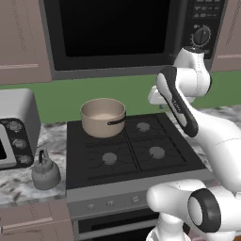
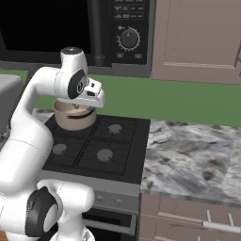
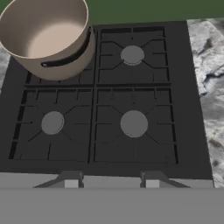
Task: Pick the kettle from the counter and place it on a stove burner. Then turn the burner on.
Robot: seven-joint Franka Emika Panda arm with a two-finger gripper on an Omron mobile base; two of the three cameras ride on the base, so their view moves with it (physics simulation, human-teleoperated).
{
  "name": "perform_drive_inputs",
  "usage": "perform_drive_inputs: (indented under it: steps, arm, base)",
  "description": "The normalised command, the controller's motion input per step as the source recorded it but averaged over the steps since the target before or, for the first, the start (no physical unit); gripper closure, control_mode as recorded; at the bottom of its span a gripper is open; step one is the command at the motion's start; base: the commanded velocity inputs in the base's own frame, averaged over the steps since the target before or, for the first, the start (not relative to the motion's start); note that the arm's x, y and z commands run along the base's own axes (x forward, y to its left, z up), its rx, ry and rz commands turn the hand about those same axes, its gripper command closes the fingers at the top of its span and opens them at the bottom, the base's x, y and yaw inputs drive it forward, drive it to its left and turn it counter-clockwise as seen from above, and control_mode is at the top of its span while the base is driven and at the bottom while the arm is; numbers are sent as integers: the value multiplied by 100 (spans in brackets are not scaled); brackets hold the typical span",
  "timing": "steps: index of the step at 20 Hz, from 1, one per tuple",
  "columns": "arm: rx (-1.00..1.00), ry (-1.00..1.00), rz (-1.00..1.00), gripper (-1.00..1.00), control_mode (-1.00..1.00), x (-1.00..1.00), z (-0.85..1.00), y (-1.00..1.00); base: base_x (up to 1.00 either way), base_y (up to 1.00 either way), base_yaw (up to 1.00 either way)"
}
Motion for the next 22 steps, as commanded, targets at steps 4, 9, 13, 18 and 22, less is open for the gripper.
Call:
perform_drive_inputs:
  steps: [4, 9, 13, 18, 22]
  arm:
    - [0, 0, 0, -100, -100, -2, 0, 16]
    - [0, -2, 0, -100, -100, -1, 0, 68]
    - [2, -4, 0, -100, -100, -24, 0, 93]
    - [4, -3, 0, -100, -100, -39, -3, 97]
    - [4, 0, 0, -100, -100, -23, -16, 100]
  base:
    - [0, 0, 0]
    - [0, 0, 0]
    - [0, 0, 0]
    - [0, 0, 0]
    - [0, 0, 0]
